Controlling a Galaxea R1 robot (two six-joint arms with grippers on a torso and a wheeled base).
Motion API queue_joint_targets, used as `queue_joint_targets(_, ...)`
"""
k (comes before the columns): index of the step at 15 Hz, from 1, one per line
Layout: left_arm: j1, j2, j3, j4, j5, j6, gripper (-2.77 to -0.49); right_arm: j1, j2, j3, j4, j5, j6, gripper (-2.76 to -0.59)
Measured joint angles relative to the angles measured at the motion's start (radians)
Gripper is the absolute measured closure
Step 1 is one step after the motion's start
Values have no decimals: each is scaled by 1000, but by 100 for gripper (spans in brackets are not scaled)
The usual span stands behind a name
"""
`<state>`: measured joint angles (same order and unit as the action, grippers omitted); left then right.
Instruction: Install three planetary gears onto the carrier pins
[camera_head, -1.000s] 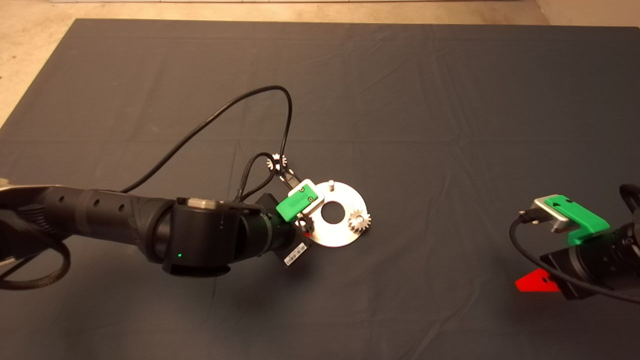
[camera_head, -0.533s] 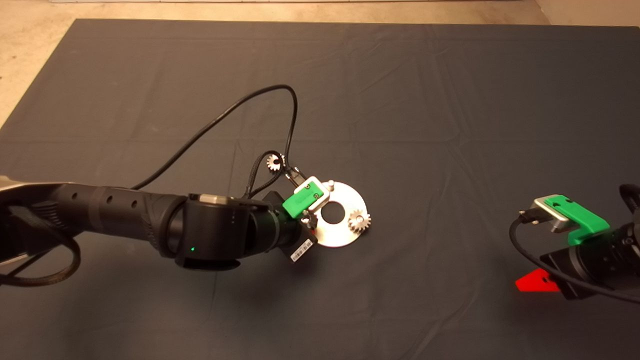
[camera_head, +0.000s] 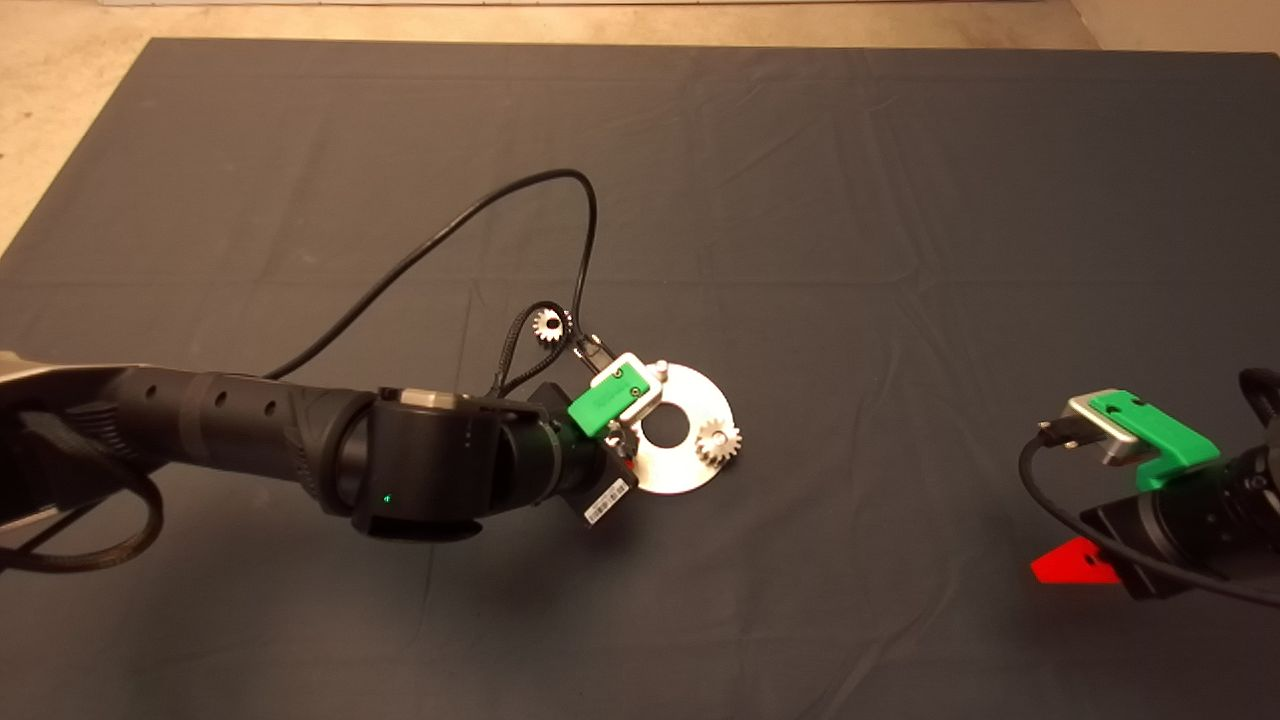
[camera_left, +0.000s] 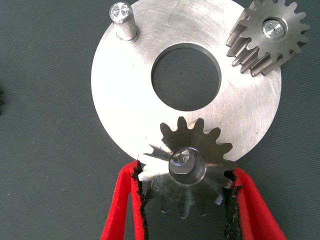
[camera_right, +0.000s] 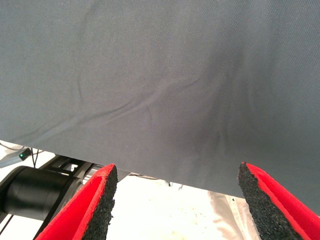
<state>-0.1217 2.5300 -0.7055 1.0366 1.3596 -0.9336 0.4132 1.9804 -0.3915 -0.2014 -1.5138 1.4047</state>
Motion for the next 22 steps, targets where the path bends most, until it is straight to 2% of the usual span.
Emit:
queue_joint_targets(4,3,9,-13,0,-3,0,-62,0,1,0,0,0,0,-178)
queue_joint_targets(9,3,11,-20,0,-24,0,-62,0,1,0,0,2,0,-178)
queue_joint_targets(16,3,10,-23,0,-28,-16,-62,0,1,0,0,1,0,-178)
queue_joint_targets(19,2,0,-23,1,-37,-16,-62,0,1,0,0,2,0,-178)
queue_joint_targets(22,4,-9,-17,0,-35,-16,-62,0,0,0,0,1,0,-178)
